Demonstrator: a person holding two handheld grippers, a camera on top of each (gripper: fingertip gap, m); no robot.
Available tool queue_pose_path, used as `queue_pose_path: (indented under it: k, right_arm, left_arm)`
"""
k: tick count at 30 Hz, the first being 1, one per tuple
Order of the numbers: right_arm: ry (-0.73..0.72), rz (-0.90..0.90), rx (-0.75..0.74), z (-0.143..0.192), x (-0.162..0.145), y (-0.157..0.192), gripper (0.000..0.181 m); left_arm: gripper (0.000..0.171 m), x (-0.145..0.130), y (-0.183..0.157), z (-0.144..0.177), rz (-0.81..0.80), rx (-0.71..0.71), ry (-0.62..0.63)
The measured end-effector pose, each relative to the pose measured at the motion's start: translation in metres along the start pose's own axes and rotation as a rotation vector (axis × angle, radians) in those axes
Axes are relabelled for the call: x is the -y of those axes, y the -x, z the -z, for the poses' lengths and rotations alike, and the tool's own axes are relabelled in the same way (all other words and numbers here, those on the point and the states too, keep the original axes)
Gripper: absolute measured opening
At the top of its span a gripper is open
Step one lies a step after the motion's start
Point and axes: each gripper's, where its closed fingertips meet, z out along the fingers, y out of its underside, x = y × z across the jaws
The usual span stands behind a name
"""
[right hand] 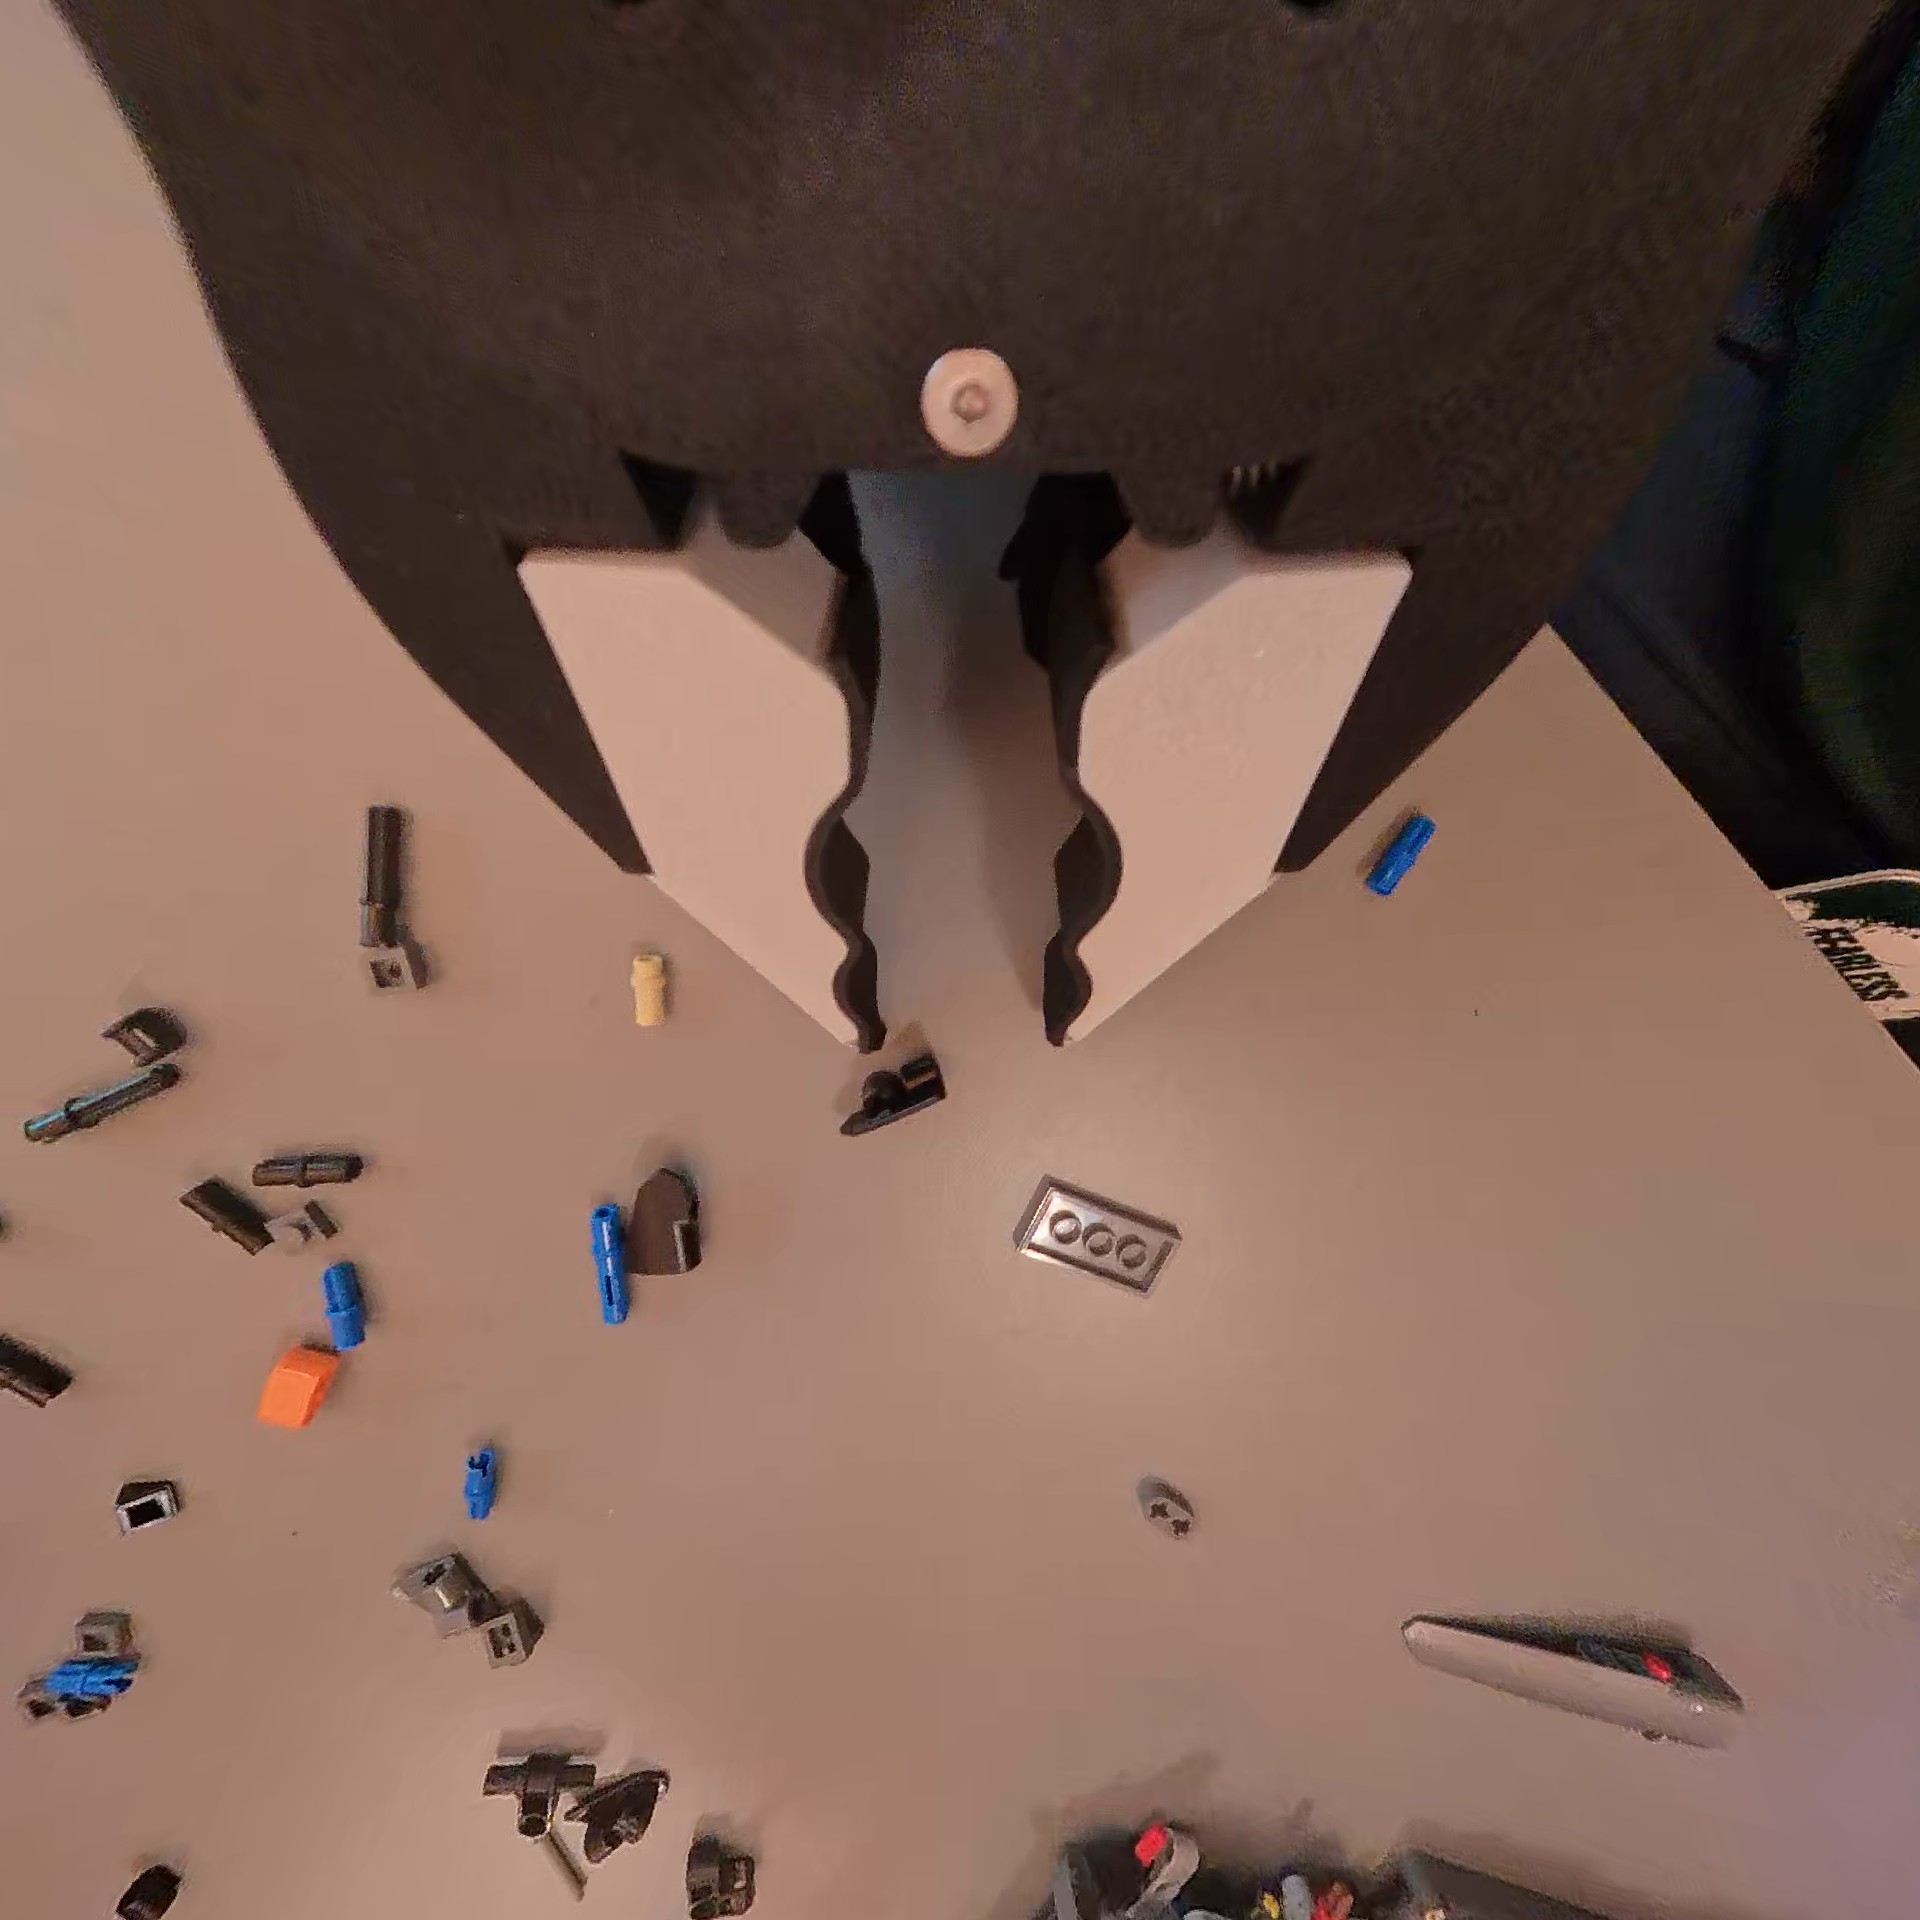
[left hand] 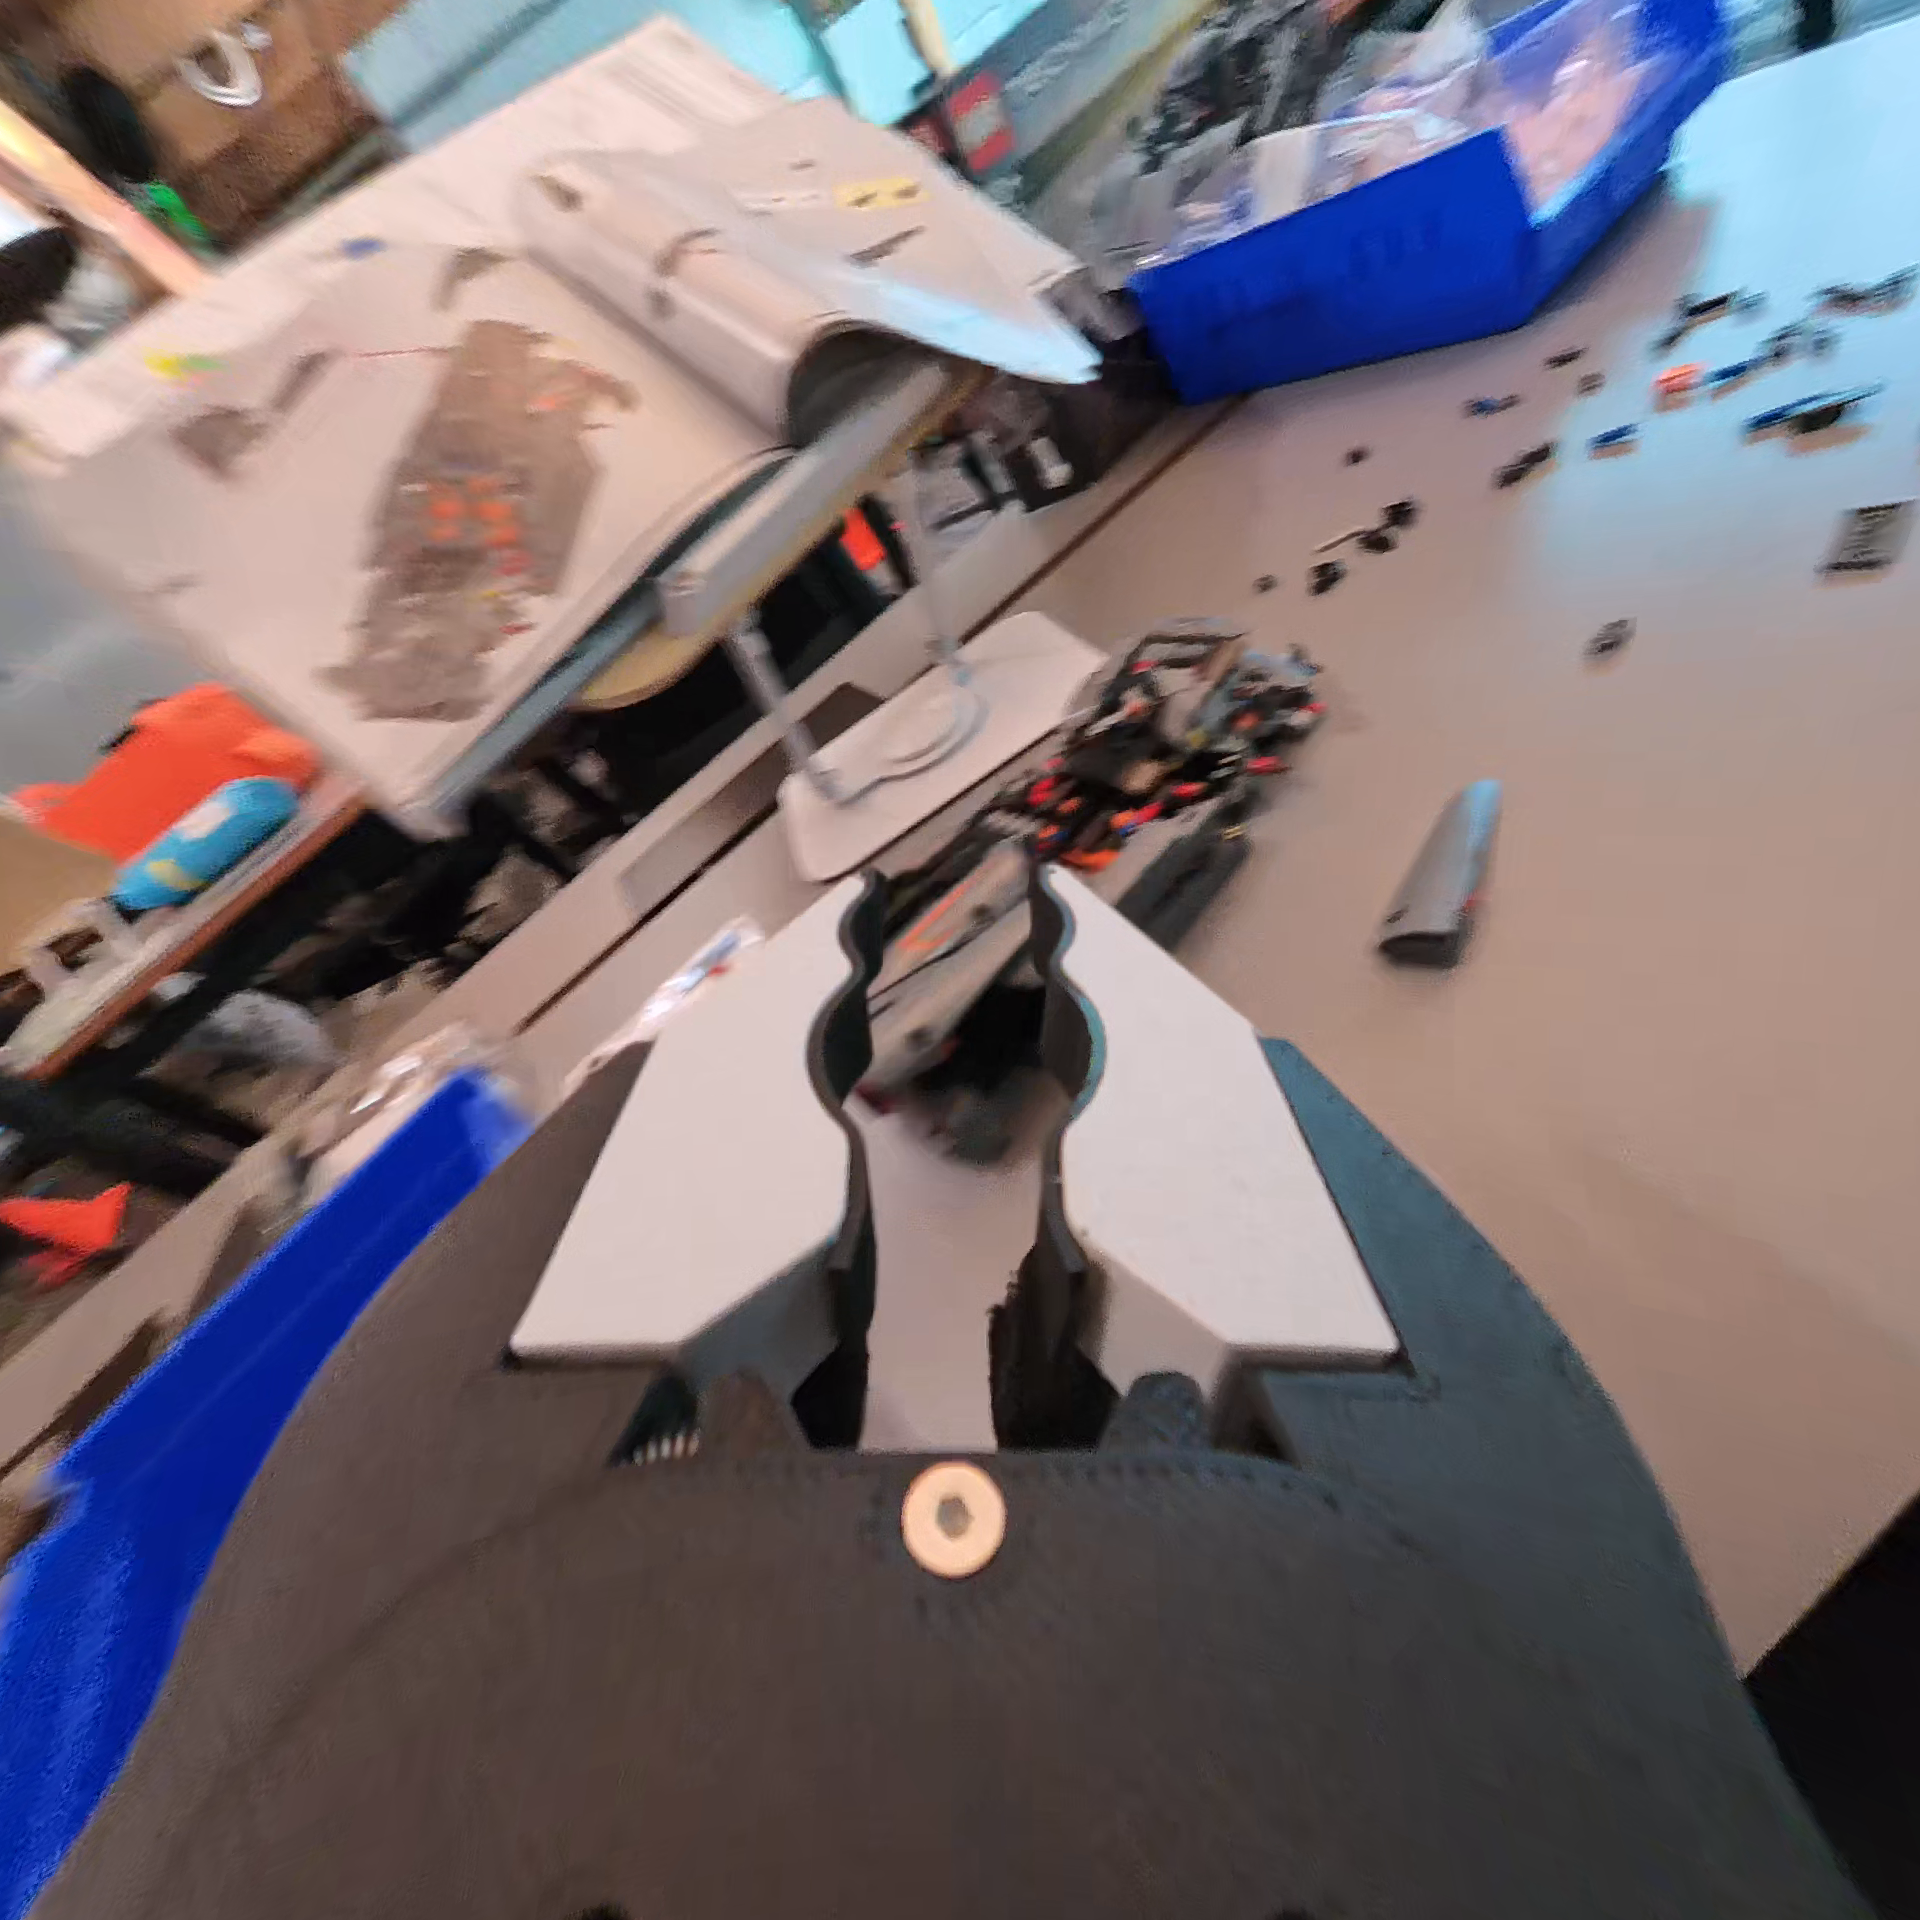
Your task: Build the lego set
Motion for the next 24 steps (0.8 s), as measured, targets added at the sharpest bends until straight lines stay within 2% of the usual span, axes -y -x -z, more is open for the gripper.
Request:
queue_pose_path:
  k: [4, 8, 11, 13, 15, 19, 24]
  right_arm:
    - [0.001, 0.006, 0.006, -0.006, 0.005, -0.004, 0.027]
    - [0.002, 0.002, 0.037, -0.009, 0.009, -0.006, 0.025]
    - [0.002, -0.007, 0.062, -0.010, 0.010, -0.006, 0.026]
    - [0.003, -0.001, 0.058, -0.011, 0.010, -0.006, 0.026]
    - [0.004, 0.005, 0.046, -0.011, 0.010, -0.007, 0.023]
    - [0.004, -0.004, 0.049, -0.012, 0.011, -0.007, 0.021]
    - [0.005, 0.007, 0.032, -0.012, 0.010, -0.008, 0.020]
  left_arm:
    - [0.028, -0.023, 0.071, 0.056, 0.029, 0.150, 0.087]
    - [0.027, -0.074, 0.131, 0.105, 0.114, 0.252, 0.236]
    - [0.024, -0.109, 0.153, 0.128, 0.198, 0.247, 0.320]
    - [0.022, -0.122, 0.157, 0.135, 0.253, 0.200, 0.346]
    - [0.021, -0.127, 0.161, 0.129, 0.273, 0.170, 0.351]
    - [0.021, -0.157, 0.157, 0.077, 0.362, 0.029, 0.469]
    - [0.024, -0.206, 0.162, 0.014, 0.269, -0.076, 0.650]
